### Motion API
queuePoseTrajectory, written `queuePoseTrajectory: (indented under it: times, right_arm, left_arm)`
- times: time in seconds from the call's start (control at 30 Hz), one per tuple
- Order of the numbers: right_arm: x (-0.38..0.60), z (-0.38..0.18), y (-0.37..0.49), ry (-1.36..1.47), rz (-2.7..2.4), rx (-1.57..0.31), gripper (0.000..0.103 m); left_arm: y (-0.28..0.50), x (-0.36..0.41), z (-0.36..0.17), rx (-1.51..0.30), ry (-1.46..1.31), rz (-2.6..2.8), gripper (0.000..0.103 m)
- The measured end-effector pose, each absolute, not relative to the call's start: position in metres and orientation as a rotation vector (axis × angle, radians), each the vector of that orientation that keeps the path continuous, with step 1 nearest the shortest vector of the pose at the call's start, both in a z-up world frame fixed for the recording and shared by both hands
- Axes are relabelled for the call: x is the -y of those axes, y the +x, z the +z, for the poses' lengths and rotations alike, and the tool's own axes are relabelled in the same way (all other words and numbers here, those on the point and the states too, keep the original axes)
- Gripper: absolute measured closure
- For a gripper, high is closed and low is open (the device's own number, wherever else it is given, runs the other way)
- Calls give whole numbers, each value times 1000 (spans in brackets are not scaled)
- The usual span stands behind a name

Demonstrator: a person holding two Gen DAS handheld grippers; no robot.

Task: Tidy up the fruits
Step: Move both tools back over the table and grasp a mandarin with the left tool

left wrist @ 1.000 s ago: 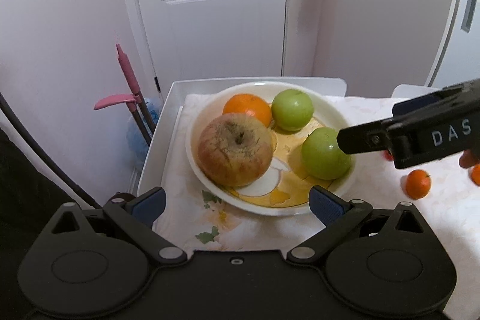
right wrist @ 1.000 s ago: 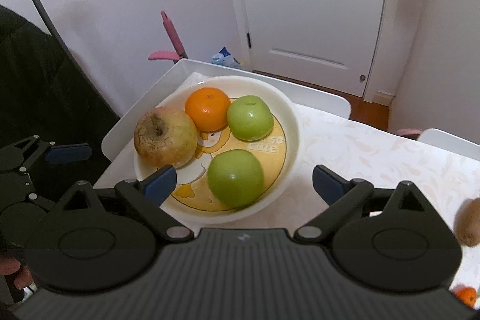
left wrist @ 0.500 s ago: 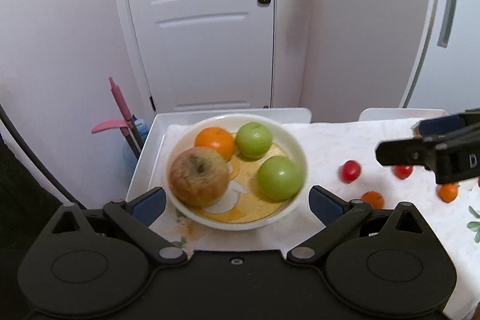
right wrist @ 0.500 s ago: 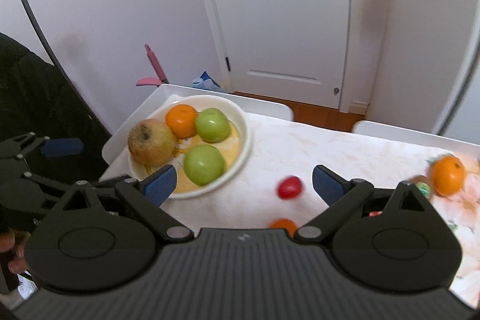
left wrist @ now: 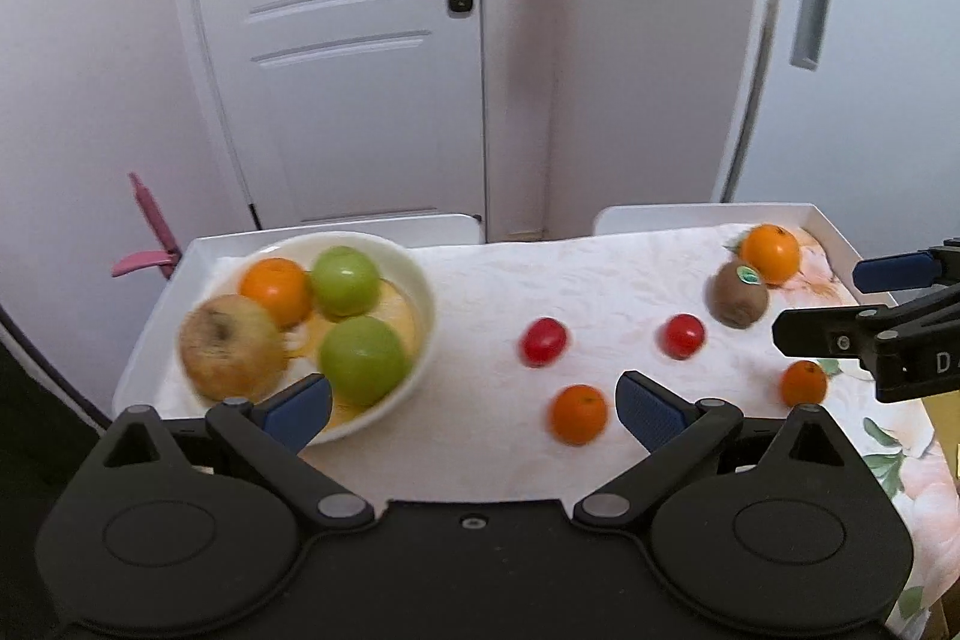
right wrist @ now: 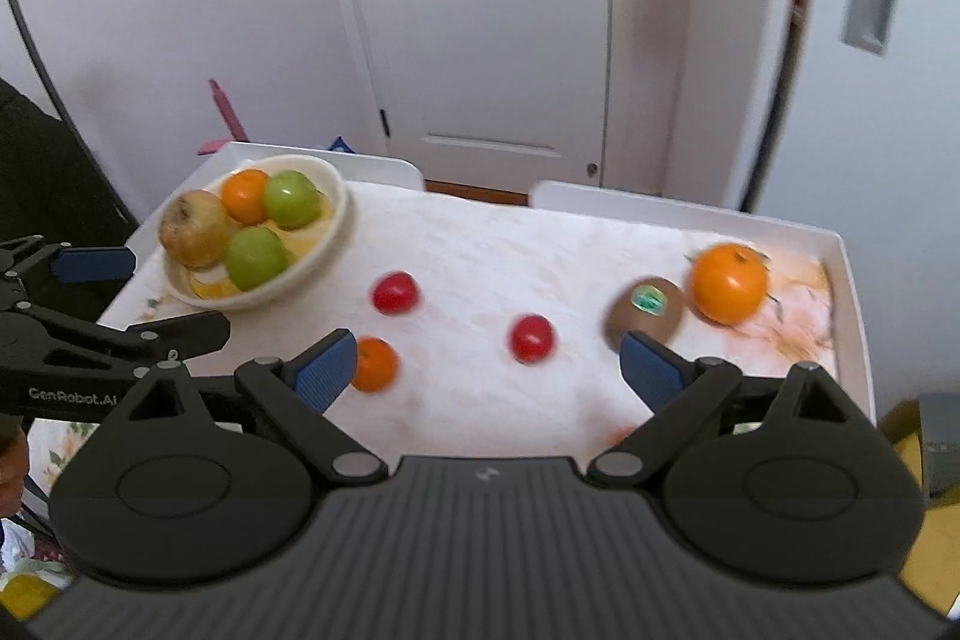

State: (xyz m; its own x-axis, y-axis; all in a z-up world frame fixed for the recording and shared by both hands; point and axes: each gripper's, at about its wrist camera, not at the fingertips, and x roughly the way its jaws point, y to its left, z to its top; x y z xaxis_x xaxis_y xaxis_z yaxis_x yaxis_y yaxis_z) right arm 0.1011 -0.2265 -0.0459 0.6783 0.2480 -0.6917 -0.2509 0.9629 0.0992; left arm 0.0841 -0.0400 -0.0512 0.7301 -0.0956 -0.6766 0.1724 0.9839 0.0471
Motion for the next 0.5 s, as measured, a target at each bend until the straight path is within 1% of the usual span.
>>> queuePoseTrajectory:
  times: [0.17,0.23,0.37,0.43,0.5]
  right_arm:
    - [256,-64,98,3,246,-795,0]
    - [265,-72,98,-9,242,-806,1]
    - [279,-92,100,-17,253,-831,7]
    - [282,-103,102,-20,256,-839,10]
    - [285,-113,106,-19,258,-843,13]
  left_arm:
    - [88,67,-69,-745,115,-147,3]
    - [92,75,-78,-754,118,-146,9]
    - [102,87,-98,-778,118,-120,12]
    - [107,92,-107,-788,121,-109,18]
    - [112,98,-116,-792,130,-99,18]
